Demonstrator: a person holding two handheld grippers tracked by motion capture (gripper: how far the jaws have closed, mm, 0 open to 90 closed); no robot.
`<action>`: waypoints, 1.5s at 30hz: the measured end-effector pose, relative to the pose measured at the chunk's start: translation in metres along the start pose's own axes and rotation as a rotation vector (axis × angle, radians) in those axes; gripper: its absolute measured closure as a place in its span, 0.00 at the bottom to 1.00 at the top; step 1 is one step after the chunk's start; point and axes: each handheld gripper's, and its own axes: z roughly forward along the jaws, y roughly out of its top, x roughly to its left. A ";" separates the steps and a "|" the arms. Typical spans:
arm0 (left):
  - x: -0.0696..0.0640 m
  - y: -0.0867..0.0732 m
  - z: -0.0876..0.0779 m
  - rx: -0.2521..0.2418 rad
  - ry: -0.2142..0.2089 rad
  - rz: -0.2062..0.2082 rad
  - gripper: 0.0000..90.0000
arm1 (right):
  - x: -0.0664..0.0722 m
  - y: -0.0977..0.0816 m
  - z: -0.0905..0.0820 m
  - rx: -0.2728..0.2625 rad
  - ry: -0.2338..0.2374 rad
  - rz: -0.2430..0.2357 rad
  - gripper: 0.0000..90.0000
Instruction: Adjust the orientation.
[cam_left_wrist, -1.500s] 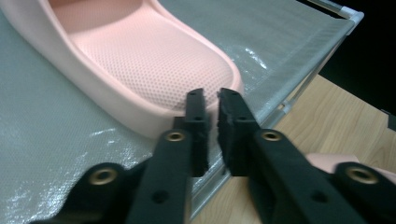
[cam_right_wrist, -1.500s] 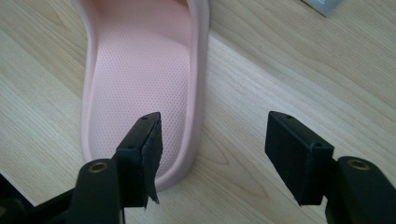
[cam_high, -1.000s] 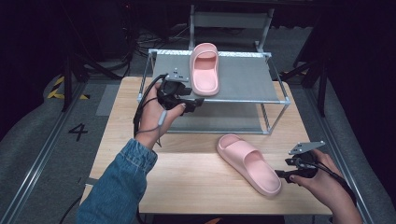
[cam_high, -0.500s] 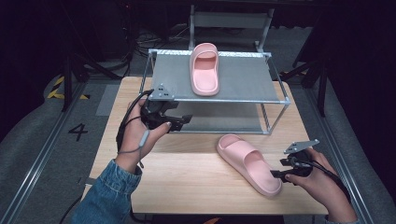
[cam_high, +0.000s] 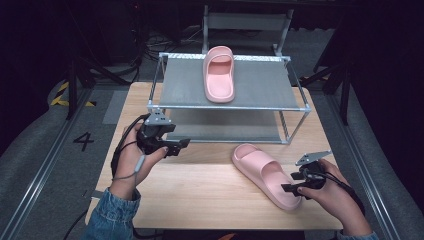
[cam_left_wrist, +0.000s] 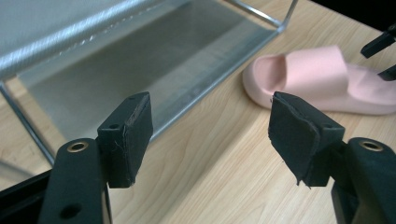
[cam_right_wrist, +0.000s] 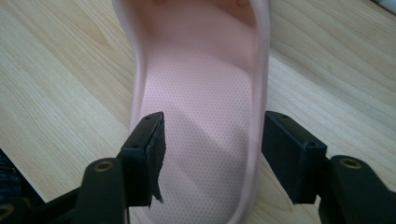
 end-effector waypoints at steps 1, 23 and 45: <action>0.002 -0.004 0.001 0.011 -0.009 0.004 0.34 | 0.001 0.001 0.001 0.000 -0.001 -0.002 0.47; 0.021 -0.059 0.016 0.247 -0.011 -0.047 0.30 | 0.023 0.028 0.026 0.044 0.085 -0.049 0.60; 0.030 -0.081 0.025 0.362 -0.026 -0.053 0.28 | 0.041 0.056 0.040 -0.007 0.040 -0.140 0.94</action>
